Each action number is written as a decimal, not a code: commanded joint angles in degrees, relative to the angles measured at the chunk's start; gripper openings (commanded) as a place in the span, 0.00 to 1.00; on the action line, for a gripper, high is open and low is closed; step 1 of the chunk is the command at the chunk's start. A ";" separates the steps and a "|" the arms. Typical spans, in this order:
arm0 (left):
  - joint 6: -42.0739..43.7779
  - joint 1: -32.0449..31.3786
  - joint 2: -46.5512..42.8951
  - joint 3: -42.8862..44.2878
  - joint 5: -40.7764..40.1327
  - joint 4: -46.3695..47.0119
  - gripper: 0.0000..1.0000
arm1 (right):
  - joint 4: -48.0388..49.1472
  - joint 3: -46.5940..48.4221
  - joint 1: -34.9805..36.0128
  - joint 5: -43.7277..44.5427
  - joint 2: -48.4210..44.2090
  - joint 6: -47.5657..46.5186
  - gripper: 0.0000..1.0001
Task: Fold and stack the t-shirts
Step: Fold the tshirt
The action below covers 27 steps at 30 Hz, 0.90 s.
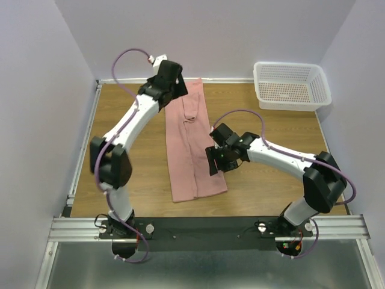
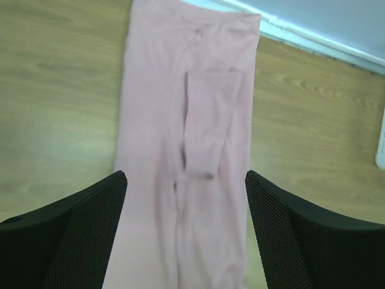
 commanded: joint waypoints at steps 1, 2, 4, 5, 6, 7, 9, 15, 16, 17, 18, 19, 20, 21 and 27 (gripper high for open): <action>-1.72 -1.08 -12.83 -18.49 -0.82 -4.06 0.88 | -4.92 -3.33 -0.47 -0.96 -2.53 5.90 0.68; -1.90 -1.78 -18.52 -27.67 -0.20 -3.88 0.88 | -5.01 -4.12 -0.47 -1.23 -3.15 7.13 0.66; -2.16 -2.75 -27.13 -40.34 0.50 -3.88 0.88 | -5.01 -5.35 -0.47 -1.94 -3.68 8.11 0.65; -2.68 -3.28 -29.89 -43.99 1.03 -4.06 0.88 | -5.01 -5.71 -0.47 -2.02 -3.77 8.89 0.64; -2.69 -3.80 -32.35 -47.24 1.90 -4.41 0.88 | -5.09 -5.98 -0.56 -1.94 -3.86 8.90 0.64; -3.21 -4.07 -34.81 -50.23 2.87 -4.84 0.88 | -5.10 -6.24 -0.65 -2.02 -3.94 9.42 0.63; -3.56 -5.04 -41.23 -57.27 5.94 -5.46 0.88 | -5.10 -6.86 -0.91 -2.20 -3.95 10.39 0.62; -5.32 -8.11 -50.12 -67.39 13.16 -6.17 0.87 | -4.39 -9.22 -1.00 -0.62 -2.01 11.36 0.60; -5.85 -8.46 -50.74 -68.45 13.68 -6.08 0.87 | -3.70 -10.10 -1.00 -0.18 -2.01 11.54 0.59; -6.37 -9.34 -51.01 -69.07 14.21 -6.08 0.87 | -3.34 -10.37 -1.00 -0.35 -2.01 11.63 0.59; -7.77 -11.17 -51.09 -68.90 14.56 -6.43 0.87 | -2.64 -10.63 -0.91 -0.53 -2.10 11.63 0.58; -8.48 -12.06 -51.01 -68.72 14.83 -6.60 0.87 | -2.11 -10.81 -0.91 -0.71 -2.19 11.63 0.58; -9.10 -12.77 -50.83 -68.81 15.18 -6.52 0.87 | -1.85 -11.25 -0.91 -0.62 -2.27 11.54 0.56; -10.06 -13.47 -50.22 -69.16 15.27 -6.52 0.87 | -1.67 -11.34 -1.00 -0.45 -2.10 11.54 0.54; -16.04 -17.60 -48.02 -69.25 15.36 -7.05 0.86 | 1.66 -12.74 -0.91 -2.64 -1.92 11.54 0.51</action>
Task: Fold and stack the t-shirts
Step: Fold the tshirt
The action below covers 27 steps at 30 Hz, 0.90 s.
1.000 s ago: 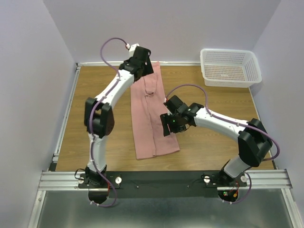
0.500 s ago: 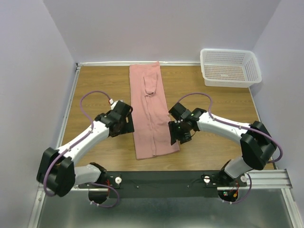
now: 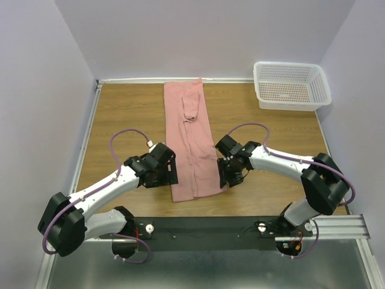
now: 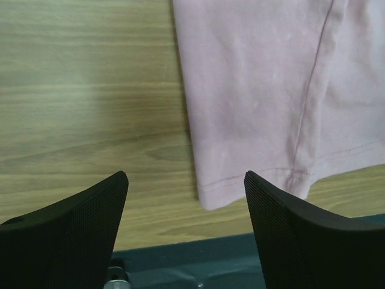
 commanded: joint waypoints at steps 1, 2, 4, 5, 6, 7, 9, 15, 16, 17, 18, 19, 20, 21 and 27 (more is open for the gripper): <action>-6.71 -3.09 0.96 -0.40 1.55 -0.29 0.85 | 4.45 -2.21 -0.32 -0.98 0.20 0.63 0.50; -7.07 -4.32 1.40 -0.49 1.46 -0.20 0.85 | 4.89 -2.47 -0.32 -0.28 0.63 0.54 0.49; -8.30 -5.46 3.15 -0.49 1.11 -0.20 0.84 | 5.68 -3.18 -0.32 -0.19 1.60 0.19 0.46; -8.65 -6.43 3.86 -0.40 1.02 -0.20 0.84 | 6.03 -3.53 -0.23 -0.19 2.12 0.19 0.46; -9.09 -6.96 4.12 -0.40 0.84 0.06 0.84 | 7.08 -3.97 -0.23 -0.01 2.13 0.19 0.45; -9.62 -7.31 4.30 -0.40 0.75 0.23 0.83 | 7.44 -4.41 -0.32 0.34 2.22 0.19 0.43; -10.84 -7.84 4.83 -0.49 0.40 0.85 0.80 | 7.61 -5.20 -0.32 1.57 2.48 -0.25 0.39; -11.38 -9.24 8.16 -0.75 0.40 2.52 0.76 | 7.70 -6.52 -0.32 2.01 1.69 -1.04 0.10; -11.21 -9.60 8.69 -0.49 0.14 2.52 0.74 | 7.70 -6.69 -0.32 1.84 1.52 -1.21 0.06; -11.12 -9.86 9.39 -0.31 -0.04 2.52 0.73 | 7.70 -6.70 -0.32 1.66 1.60 -1.30 0.03; -11.12 -10.13 10.53 -0.05 -0.13 2.52 0.72 | 7.70 -6.70 -0.23 1.31 1.69 -1.39 0.01; -11.38 -10.39 11.07 -0.05 -0.04 2.52 0.69 | 7.70 -6.61 -0.32 1.13 1.86 -1.48 0.01; -11.47 -10.57 11.42 0.04 -0.04 2.52 0.67 | 7.79 -6.52 -0.32 0.87 1.78 -1.48 0.01; -11.64 -10.66 12.03 0.13 0.05 2.61 0.65 | 7.70 -6.26 -0.23 0.78 1.78 -1.65 0.01; -12.08 -11.09 12.83 0.92 0.49 1.73 0.54 | 7.61 -5.38 -0.32 0.08 1.95 -1.92 0.01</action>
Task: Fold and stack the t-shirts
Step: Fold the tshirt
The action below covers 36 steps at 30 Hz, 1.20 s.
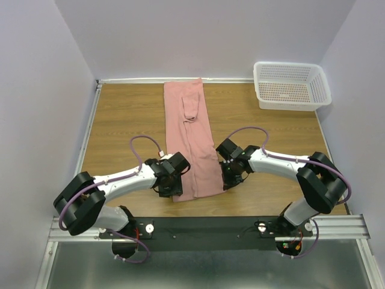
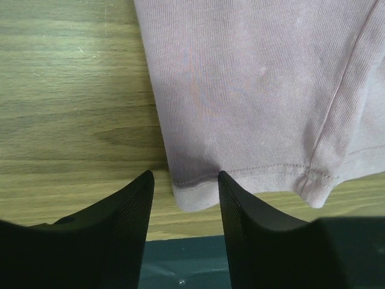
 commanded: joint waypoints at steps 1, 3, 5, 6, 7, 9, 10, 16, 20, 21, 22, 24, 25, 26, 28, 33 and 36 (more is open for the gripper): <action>-1.42 -0.95 0.68 1.03 0.12 -0.26 0.54 | 0.62 -0.83 -0.06 0.78 0.69 -1.11 0.01; -1.59 -1.65 1.46 1.12 0.64 -0.26 0.52 | 0.62 -0.83 -0.15 0.43 0.60 -1.20 0.01; -1.77 -2.18 1.82 1.12 1.00 -0.43 0.52 | 0.62 -0.74 -0.15 0.07 0.51 -1.20 0.01; -2.03 -2.45 2.17 0.94 1.17 -0.61 0.50 | 0.62 -0.83 -0.06 -0.10 0.51 -1.11 0.01; -2.47 -2.97 2.17 0.94 1.43 -0.61 0.49 | 0.62 -0.92 -0.15 -0.28 0.51 -1.20 0.01; -3.26 -3.59 2.52 0.24 1.52 -0.61 0.46 | 0.71 -0.92 -0.06 -0.63 0.60 -1.20 0.01; -3.52 -3.68 2.61 -0.02 1.44 -0.61 0.46 | 0.71 -1.01 -0.06 -0.80 0.60 -1.29 0.01; -4.23 -4.38 4.37 -1.52 1.87 -1.31 0.07 | 0.36 -2.23 -0.06 -1.77 -1.94 -1.46 0.01; -4.75 -5.96 1.83 -0.56 3.37 -4.56 0.00 | -2.54 -4.78 -0.15 -4.23 -5.45 -0.58 0.01; -5.28 -6.23 0.60 -0.03 3.28 -6.83 0.00 | -3.15 -5.31 -0.15 -4.76 -7.64 -0.23 0.01; -5.20 -6.23 0.07 0.15 2.67 -7.98 0.00 | -4.81 -5.84 -0.15 -4.76 -8.88 0.38 0.01; -5.11 -6.23 -1.51 0.33 3.10 -10.61 0.00 | -7.45 -6.89 -0.15 -5.02 -11.95 1.00 0.01; -5.11 -6.32 -2.22 0.15 3.37 -11.15 0.00 | -7.99 -7.16 -0.15 -5.37 -12.75 1.17 0.01; -4.93 -6.40 -2.83 -0.02 3.98 -11.07 0.00 | -8.34 -7.68 -0.15 -5.72 -13.54 1.78 0.00; -5.37 -6.67 -4.33 -0.90 6.60 -10.80 0.00 | -9.30 -8.21 -0.15 -6.87 -15.39 2.14 0.01; -5.64 -7.28 -4.86 -1.17 8.11 -9.76 0.00 | -10.10 -8.83 -0.15 -8.01 -16.72 2.58 0.01; -4.85 -7.28 -4.77 -0.29 10.31 -7.57 0.00 | -10.19 -5.85 -0.15 -8.37 -16.19 2.32 0.01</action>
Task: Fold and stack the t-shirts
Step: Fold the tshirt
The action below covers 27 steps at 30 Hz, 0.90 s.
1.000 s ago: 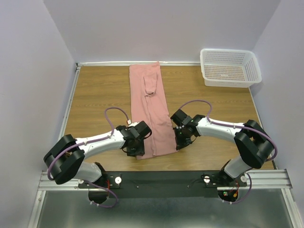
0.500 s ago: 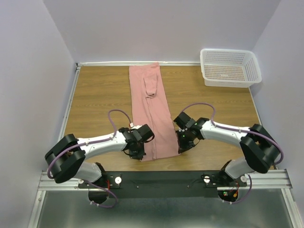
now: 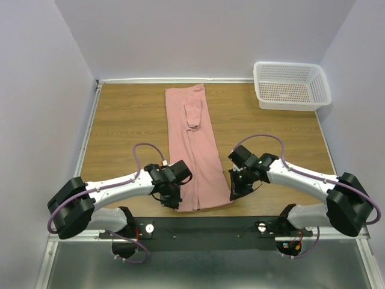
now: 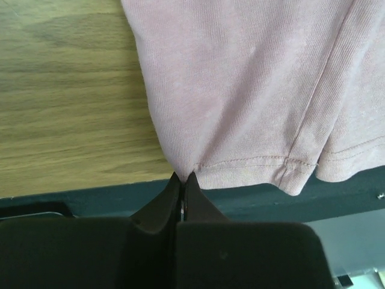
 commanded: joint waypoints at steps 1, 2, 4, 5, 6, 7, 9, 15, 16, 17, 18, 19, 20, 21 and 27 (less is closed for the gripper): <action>0.94 -0.12 -0.31 0.04 3.62 -0.65 0.00 | -3.65 3.79 -0.17 -0.35 0.66 -0.35 0.01; 1.47 -0.11 -0.14 0.21 3.11 -0.47 0.00 | -3.74 5.20 -0.08 0.27 1.45 -0.96 0.01; 2.79 1.55 0.74 1.26 2.14 -0.73 0.00 | -4.35 9.32 -0.17 2.38 3.47 -2.71 0.01; 3.75 1.90 1.00 2.05 1.53 -0.99 0.00 | -4.53 10.74 -0.08 3.34 6.00 -3.25 0.01; 4.20 2.95 1.70 4.06 -0.05 -1.78 0.00 | -5.06 12.14 -0.25 3.70 7.16 -3.86 0.01; 4.99 3.57 2.06 5.21 -0.93 -2.22 0.00 | -5.24 13.81 -0.34 4.31 8.48 -4.30 0.01; 8.22 6.89 2.93 8.19 -4.00 -3.27 0.00 | -5.41 18.29 -1.04 6.41 11.46 -5.71 0.01; 16.41 17.80 5.74 13.04 -9.46 -2.67 0.00 | -6.20 27.44 -5.35 10.11 17.27 -10.54 0.00; 17.29 19.12 6.62 14.61 -10.34 -1.71 0.00 | -6.20 29.80 -6.57 10.64 17.97 -11.24 0.01; 19.39 20.79 7.59 15.67 -10.78 -1.44 0.00 | -6.12 30.96 -7.11 11.17 19.81 -12.73 0.01; 20.19 21.50 9.77 17.77 -11.74 -0.57 0.00 | -6.12 33.58 -7.72 12.04 20.70 -13.44 0.01; 20.98 22.03 10.93 18.92 -12.36 -0.21 0.00 | -6.12 34.82 -8.16 12.23 21.84 -14.14 0.01; 22.38 22.99 12.07 19.98 -12.89 0.32 0.00 | -6.20 36.14 -8.34 12.23 23.85 -15.37 0.01; 23.35 23.52 14.17 21.90 -13.68 1.37 0.00 | -6.03 38.85 -8.86 13.97 24.91 -15.90 0.01; 27.66 27.39 20.68 26.84 -16.40 3.57 0.00 | -5.59 46.52 -10.71 14.86 32.55 -19.33 0.01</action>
